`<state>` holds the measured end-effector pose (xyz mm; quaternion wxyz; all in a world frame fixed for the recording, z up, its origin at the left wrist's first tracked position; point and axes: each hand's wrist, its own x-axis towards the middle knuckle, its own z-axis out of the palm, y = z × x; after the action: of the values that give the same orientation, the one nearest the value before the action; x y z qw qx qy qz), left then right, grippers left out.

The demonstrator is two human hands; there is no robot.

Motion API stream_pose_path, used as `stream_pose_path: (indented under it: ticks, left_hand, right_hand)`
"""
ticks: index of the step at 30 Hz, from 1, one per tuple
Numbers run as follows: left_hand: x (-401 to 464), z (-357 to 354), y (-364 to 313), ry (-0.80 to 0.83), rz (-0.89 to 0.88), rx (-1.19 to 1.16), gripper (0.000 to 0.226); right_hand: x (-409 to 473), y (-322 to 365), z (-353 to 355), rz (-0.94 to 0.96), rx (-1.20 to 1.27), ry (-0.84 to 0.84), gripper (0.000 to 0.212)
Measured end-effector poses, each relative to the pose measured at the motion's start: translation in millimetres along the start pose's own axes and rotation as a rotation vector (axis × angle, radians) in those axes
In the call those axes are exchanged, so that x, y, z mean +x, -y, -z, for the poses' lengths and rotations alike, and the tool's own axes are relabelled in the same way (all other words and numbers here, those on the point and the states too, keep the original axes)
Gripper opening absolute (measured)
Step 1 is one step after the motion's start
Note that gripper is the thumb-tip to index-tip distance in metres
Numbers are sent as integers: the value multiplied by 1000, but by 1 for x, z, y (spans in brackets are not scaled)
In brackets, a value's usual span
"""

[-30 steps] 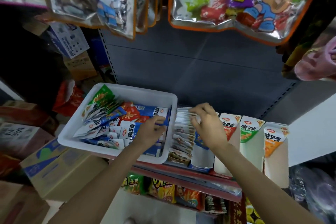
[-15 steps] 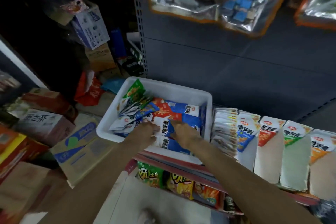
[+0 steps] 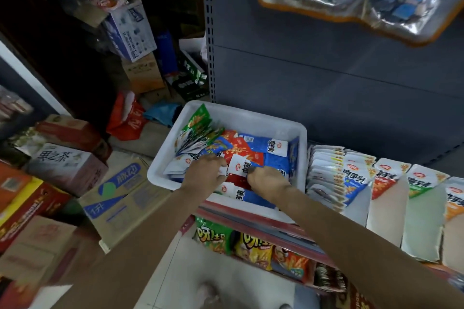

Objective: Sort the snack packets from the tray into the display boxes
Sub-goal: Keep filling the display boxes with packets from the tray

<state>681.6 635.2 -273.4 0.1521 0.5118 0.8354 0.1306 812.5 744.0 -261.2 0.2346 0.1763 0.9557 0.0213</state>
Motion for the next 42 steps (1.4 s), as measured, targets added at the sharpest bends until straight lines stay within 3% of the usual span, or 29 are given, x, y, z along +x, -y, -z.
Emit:
stream_pose_path:
  ticks: [3,7,10,12,14,19,22,23,27,33,38,42]
  left_hand:
    - [0,2,-3,12,93,-184,34]
    - [1,3,-25,50,93,-457,42]
    - [6,7,-53,5,87,-690,30]
    - [8,11,-74,-75,36,-796,15]
    - [10,16,-99,-119,-25,-859,15]
    - [19,23,-166,6,-183,-872,15]
    - [28,14,-196,-25,-198,-808,19]
    - [31,7,-201,-49,-182,-754,27]
    - [39,-17,-204,-79,-57,-461,60]
    - [42,-42,-196,72,134,-569,63]
    - [43,-50,-196,51,201,-675,55]
    - [42,-48,-197,59,210,-729,53]
  right_hand:
    - [-8,-7,10,-111,97,-98,32]
    - [-21,-25,14,-271,759,-393,15]
    - [-43,-41,16,-256,1253,-529,26]
    - [-60,-52,18,-244,1406,-567,25]
    - [-75,-67,20,-244,1463,-643,21]
    - [-124,-118,26,-217,1482,-829,22]
    - [-151,-151,14,-320,1434,-882,15]
    - [-159,-160,10,-367,1409,-924,5]
    - [-176,-189,-16,-556,1339,-1022,14]
    - [-163,-184,-61,-599,1236,-810,9]
    - [-149,-179,-79,-574,969,-565,21]
    - [-147,-175,-77,-525,693,-489,28]
